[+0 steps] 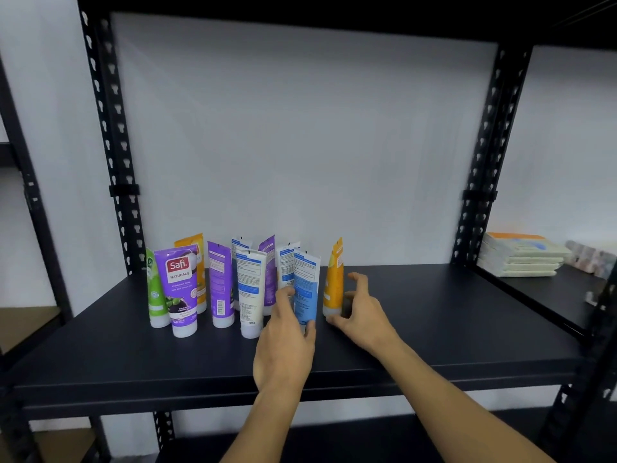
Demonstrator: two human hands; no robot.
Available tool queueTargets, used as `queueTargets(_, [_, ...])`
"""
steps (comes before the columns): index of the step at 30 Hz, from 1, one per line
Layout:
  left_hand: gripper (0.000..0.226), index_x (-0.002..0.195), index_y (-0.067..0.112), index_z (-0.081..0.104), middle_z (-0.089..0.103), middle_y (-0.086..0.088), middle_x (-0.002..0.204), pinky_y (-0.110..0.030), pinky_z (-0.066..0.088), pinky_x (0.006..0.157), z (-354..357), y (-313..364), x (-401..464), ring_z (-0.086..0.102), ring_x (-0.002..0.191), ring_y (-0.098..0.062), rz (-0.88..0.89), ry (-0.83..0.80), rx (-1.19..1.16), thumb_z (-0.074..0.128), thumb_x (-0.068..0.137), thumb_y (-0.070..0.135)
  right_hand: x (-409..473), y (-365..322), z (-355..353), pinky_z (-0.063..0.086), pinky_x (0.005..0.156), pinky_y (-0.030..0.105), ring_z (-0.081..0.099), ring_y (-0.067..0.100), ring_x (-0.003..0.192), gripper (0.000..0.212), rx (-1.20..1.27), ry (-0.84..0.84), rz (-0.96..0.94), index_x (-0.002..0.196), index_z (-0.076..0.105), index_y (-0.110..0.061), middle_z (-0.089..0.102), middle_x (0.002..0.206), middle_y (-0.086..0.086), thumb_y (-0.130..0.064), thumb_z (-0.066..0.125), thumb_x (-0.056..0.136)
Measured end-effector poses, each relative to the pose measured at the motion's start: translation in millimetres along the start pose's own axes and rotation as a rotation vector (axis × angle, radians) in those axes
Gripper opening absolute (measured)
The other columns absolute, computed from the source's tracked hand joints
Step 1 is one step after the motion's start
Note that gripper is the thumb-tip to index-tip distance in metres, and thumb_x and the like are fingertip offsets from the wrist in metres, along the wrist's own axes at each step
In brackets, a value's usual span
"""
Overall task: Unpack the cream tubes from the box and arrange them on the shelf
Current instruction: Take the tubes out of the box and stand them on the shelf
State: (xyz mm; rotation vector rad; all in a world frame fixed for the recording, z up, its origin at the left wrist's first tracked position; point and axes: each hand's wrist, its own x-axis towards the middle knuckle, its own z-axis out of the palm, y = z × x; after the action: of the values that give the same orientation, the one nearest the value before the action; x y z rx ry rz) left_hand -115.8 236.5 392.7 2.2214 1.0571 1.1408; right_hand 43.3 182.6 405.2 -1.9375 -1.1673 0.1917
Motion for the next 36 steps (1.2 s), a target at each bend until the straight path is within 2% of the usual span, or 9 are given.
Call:
queueTargets(2, [0.064, 0.135, 0.032, 0.022, 0.052, 0.001, 0.138, -0.035, 0.058, 0.086, -1.1, -0.4, -0.5, 0.059, 0.118, -0.014, -0.012, -0.017, -0.004, 0.068, 0.090, 0.028, -4.7, 1.7, -0.3, 0.041, 0.108, 0.040, 0.042, 0.025, 0.137, 0.092, -0.121, 0.006, 0.060, 0.151, 0.018, -0.021, 0.044, 0.147, 0.008, -0.045, 0.074, 0.083])
queueTargets(6, [0.055, 0.135, 0.023, 0.034, 0.053, 0.000, 0.133, -0.034, 0.054, 0.092, -9.2, 2.7, -3.2, 0.054, 0.120, -0.015, -0.040, -0.048, 0.101, 0.064, 0.092, 0.038, -22.1, 0.2, -1.6, 0.014, 0.123, 0.045, 0.013, 0.027, 0.152, 0.091, -0.500, -0.085, 0.140, 0.157, 0.016, -0.011, 0.018, 0.164, 0.010, -0.068, 0.042, 0.092])
queueTargets(12, [0.048, 0.137, 0.018, 0.043, 0.053, 0.001, 0.135, -0.030, 0.040, 0.105, -16.3, 6.0, -23.6, 0.049, 0.124, -0.014, 0.039, -0.138, 0.432, 0.042, 0.099, 0.046, -49.0, -5.8, -8.8, 0.001, 0.123, 0.046, -0.002, 0.024, 0.153, 0.084, -0.653, -0.229, 0.166, 0.159, 0.005, -0.013, 0.000, 0.167, 0.006, -0.067, 0.020, 0.097])
queueTargets(15, [0.061, 0.151, 0.014, 0.031, 0.035, -0.004, 0.156, -0.037, 0.021, 0.120, -20.8, 5.1, -32.3, 0.028, 0.146, -0.020, 0.052, -0.271, 0.571, 0.025, 0.102, 0.050, -64.9, -6.9, -12.2, 0.001, 0.123, 0.047, -0.003, 0.024, 0.153, 0.078, -0.682, -0.242, 0.140, 0.159, 0.004, -0.015, -0.001, 0.167, 0.004, -0.063, 0.017, 0.099])
queueTargets(18, [0.067, 0.156, 0.015, 0.020, 0.020, -0.004, 0.163, -0.041, 0.011, 0.123, -28.6, 2.3, -37.6, 0.013, 0.151, -0.022, 0.063, -0.364, 0.622, 0.013, 0.102, 0.054, -80.0, -9.3, -16.2, 0.001, 0.123, 0.047, -0.002, 0.025, 0.153, 0.074, -0.688, -0.241, 0.107, 0.159, 0.005, -0.016, 0.000, 0.167, 0.004, -0.060, 0.015, 0.101])
queueTargets(25, [0.067, 0.157, 0.016, 0.016, 0.017, -0.004, 0.164, -0.038, 0.007, 0.124, -45.2, -14.6, -63.9, 0.010, 0.151, -0.020, 0.229, -0.342, 0.633, 0.010, 0.102, 0.054, -127.4, -7.6, -12.5, -0.003, 0.123, 0.046, -0.006, 0.025, 0.153, 0.075, -0.683, -0.160, -0.005, 0.159, 0.005, -0.019, -0.001, 0.167, 0.002, -0.063, 0.016, 0.099])
queueTargets(29, [0.082, 0.155, 0.013, 0.024, 0.026, -0.007, 0.161, -0.041, 0.010, 0.122, -53.8, -23.9, -81.1, 0.019, 0.150, -0.025, 0.307, -0.283, 0.659, -0.001, 0.090, 0.057, -154.5, -1.4, -2.5, -0.007, 0.122, 0.045, -0.012, 0.022, 0.152, 0.090, -0.659, -0.050, -0.082, 0.159, 0.003, -0.022, -0.004, 0.167, 0.000, -0.072, 0.000, 0.084])
queueTargets(32, [0.074, 0.154, 0.011, 0.026, 0.028, -0.010, 0.160, -0.044, 0.013, 0.122, -54.6, -33.4, -96.7, 0.021, 0.149, -0.027, 0.341, -0.229, 0.626, 0.013, 0.094, 0.053, -175.3, 1.3, 11.6, -0.008, 0.121, 0.043, -0.019, 0.022, 0.151, 0.081, -0.571, 0.030, -0.101, 0.159, 0.000, -0.022, -0.012, 0.166, 0.001, -0.066, 0.018, 0.093])
queueTargets(36, [0.063, 0.156, 0.021, 0.010, 0.000, -0.002, 0.165, -0.042, 0.007, 0.123, -56.5, -48.1, -128.9, -0.003, 0.152, -0.019, 0.323, -0.233, 0.495, 0.022, 0.099, 0.046, -214.1, 6.4, 40.2, -0.008, 0.121, 0.039, -0.020, 0.019, 0.150, 0.075, -0.438, 0.012, -0.112, 0.159, -0.001, -0.026, -0.018, 0.164, -0.002, -0.055, 0.035, 0.100])
